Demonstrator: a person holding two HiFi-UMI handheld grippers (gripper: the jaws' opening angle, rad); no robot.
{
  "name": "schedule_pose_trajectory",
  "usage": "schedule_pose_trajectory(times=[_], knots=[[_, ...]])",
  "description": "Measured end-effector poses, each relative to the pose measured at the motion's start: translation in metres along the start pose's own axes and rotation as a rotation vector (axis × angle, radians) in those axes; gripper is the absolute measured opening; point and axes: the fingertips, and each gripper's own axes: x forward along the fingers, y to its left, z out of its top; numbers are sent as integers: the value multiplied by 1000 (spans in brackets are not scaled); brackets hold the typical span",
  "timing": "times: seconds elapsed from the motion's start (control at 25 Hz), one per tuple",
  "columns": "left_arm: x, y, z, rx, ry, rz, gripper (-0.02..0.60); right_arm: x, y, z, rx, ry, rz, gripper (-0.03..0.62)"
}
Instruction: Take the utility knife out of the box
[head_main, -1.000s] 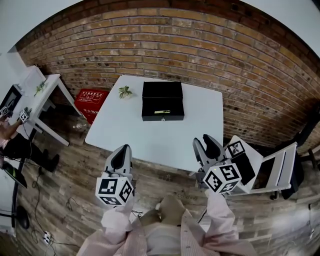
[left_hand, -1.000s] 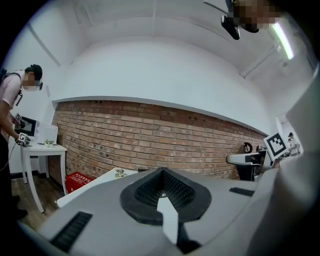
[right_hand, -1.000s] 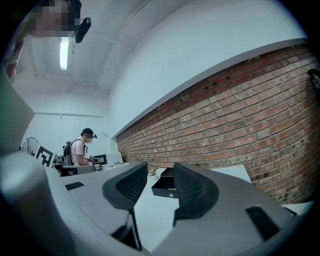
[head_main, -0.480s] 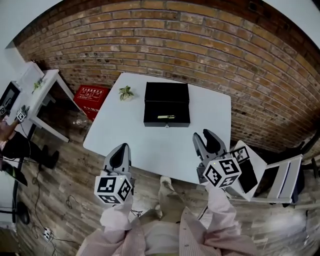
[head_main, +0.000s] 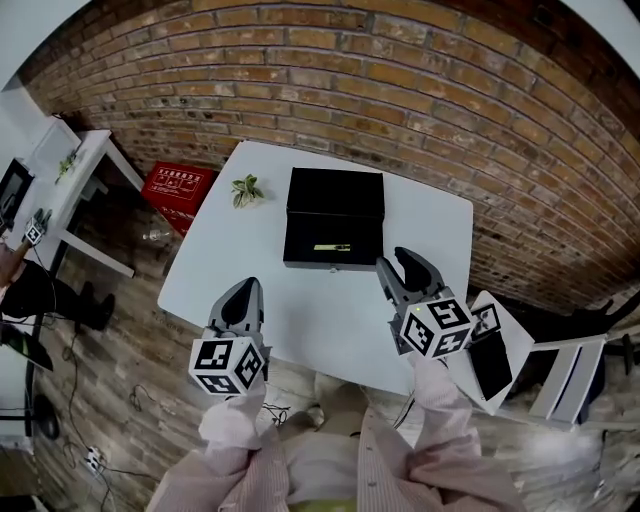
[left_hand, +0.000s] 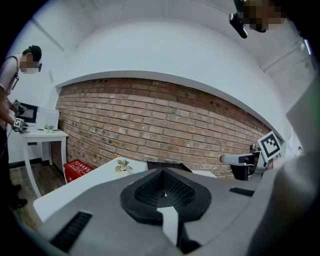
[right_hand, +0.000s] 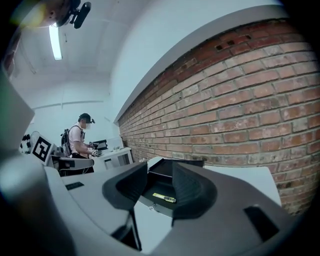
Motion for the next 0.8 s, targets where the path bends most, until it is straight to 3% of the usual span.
schedule_pose_trajectory(times=[0.52,0.8], knots=[[58,15,-19,-37,84,20,-8,59,-16,-13,-41,120,121,152],[81,31,-34,-75,131,49,-8,92,-11,-29,-130,228,215,151]])
